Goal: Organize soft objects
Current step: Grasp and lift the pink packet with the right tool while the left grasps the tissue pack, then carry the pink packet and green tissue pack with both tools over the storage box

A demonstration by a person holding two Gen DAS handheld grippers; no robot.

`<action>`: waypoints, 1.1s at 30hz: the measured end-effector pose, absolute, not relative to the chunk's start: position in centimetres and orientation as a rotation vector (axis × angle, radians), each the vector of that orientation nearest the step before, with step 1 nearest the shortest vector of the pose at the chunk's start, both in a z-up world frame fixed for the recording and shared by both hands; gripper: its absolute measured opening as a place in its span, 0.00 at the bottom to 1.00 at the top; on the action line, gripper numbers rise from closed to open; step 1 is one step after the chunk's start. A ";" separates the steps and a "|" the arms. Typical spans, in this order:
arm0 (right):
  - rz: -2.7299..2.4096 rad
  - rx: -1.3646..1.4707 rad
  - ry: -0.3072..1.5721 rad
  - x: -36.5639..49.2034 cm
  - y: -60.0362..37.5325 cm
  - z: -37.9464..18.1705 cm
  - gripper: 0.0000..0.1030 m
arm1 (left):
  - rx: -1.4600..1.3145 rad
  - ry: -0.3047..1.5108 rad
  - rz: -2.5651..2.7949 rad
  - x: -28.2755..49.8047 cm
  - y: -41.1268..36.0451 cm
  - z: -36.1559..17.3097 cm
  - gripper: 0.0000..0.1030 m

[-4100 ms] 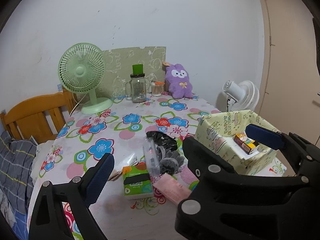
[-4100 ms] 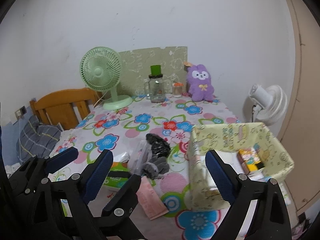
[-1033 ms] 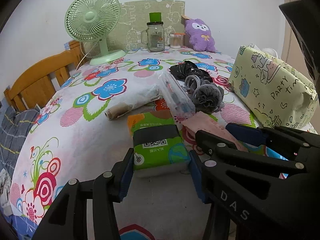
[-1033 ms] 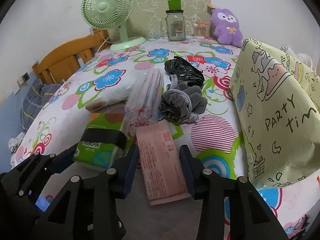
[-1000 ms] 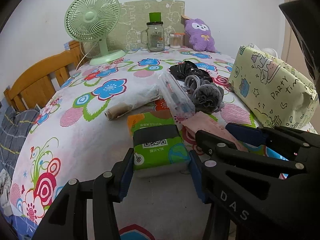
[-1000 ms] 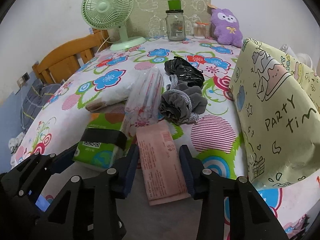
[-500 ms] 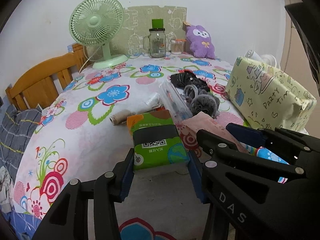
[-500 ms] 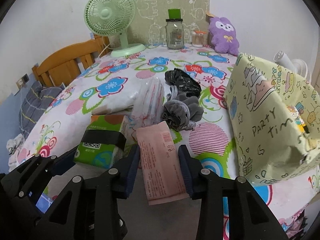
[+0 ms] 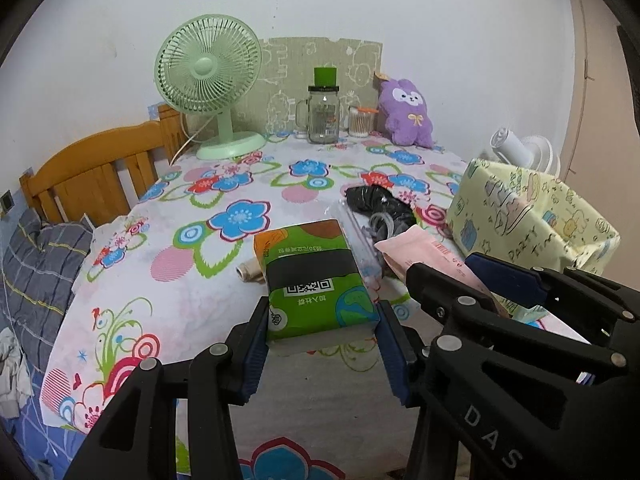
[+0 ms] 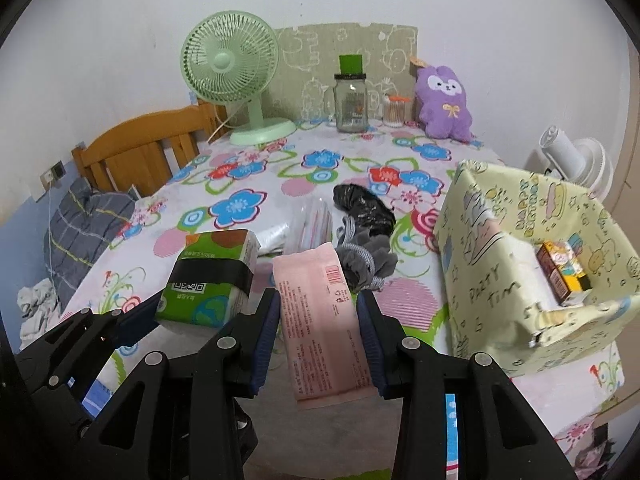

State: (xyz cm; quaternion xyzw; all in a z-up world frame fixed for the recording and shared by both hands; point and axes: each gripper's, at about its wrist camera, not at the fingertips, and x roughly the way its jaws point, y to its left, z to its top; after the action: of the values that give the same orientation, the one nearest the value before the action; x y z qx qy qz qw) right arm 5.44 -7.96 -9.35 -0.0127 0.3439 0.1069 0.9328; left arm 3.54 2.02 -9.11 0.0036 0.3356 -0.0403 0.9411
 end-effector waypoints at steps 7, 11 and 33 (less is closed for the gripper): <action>0.211 -0.034 0.674 4.8 -8.1 -7.4 0.42 | 0.003 0.667 -0.075 3.3 2.0 -7.3 0.50; 0.210 -0.038 0.657 4.7 -8.1 -6.3 0.42 | -0.003 0.652 -0.078 3.2 2.1 -6.2 0.50; 0.215 -0.037 0.601 6.1 -8.5 -1.4 0.42 | -0.005 0.604 -0.066 5.0 1.8 -1.6 0.50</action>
State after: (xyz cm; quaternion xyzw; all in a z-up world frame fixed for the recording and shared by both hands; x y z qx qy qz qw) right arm 6.12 -8.46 -1.44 -0.0181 0.2954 0.1056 0.9494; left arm 5.01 1.78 -1.60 -0.0027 0.2975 -0.0325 0.9542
